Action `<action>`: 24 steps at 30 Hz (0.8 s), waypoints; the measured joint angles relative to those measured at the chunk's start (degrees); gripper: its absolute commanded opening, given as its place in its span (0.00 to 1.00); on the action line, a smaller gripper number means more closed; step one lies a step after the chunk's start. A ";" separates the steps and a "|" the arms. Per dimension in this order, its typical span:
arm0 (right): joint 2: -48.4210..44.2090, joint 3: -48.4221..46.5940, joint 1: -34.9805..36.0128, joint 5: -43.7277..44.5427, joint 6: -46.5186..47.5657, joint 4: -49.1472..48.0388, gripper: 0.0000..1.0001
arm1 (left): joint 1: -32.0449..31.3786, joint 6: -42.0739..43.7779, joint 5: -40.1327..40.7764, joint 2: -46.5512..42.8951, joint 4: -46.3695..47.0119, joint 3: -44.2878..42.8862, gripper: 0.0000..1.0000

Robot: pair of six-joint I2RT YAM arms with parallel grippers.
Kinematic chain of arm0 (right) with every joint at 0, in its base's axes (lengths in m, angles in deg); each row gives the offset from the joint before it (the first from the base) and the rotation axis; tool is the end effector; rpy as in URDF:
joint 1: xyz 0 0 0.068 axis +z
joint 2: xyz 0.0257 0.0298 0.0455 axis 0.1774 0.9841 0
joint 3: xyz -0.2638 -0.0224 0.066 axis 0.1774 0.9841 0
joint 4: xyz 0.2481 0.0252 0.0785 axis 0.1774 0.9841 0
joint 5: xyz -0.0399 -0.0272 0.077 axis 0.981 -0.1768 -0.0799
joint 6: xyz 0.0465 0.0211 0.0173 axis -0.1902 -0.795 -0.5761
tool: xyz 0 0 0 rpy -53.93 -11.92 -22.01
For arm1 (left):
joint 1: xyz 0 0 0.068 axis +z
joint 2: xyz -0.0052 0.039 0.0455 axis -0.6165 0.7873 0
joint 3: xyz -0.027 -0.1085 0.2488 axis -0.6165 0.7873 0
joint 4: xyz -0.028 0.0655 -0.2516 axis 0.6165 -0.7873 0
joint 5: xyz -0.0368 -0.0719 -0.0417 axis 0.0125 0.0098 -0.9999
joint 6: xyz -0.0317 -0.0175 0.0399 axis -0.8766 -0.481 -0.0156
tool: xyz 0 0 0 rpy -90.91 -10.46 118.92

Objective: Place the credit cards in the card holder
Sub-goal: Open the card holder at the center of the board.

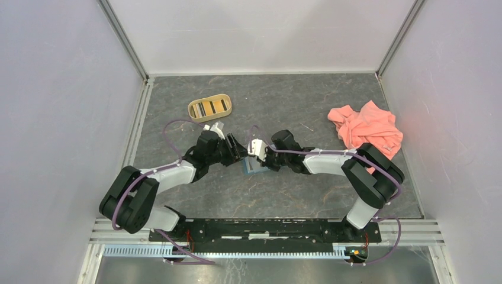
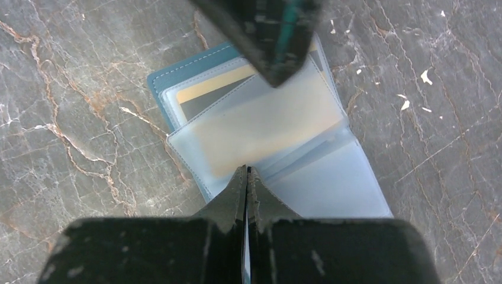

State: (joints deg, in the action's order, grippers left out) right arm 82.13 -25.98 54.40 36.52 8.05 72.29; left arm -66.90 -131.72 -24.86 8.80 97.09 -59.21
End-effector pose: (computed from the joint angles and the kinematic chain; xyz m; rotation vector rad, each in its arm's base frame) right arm 0.2274 0.2365 0.1468 -1.5039 1.7788 0.5077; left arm 0.2308 -0.1379 0.1700 -0.2912 2.2940 -1.0755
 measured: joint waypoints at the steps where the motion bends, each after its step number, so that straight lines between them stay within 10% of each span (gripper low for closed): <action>1: 0.00 0.00 -0.37 -0.22 -0.39 0.02 0.00 | -0.07 -0.07 0.00 0.00 -0.13 0.46 0.61; 24: 1.36 -1.01 -2.82 -4.52 -5.05 0.28 0.00 | -0.15 -8.61 -4.48 7.13 14.49 5.18 0.60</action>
State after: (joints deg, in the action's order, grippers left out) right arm 83.49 -26.99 51.58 32.00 3.01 72.58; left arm -67.06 -140.33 -29.34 15.92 111.58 -54.03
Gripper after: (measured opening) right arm 0.006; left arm 0.599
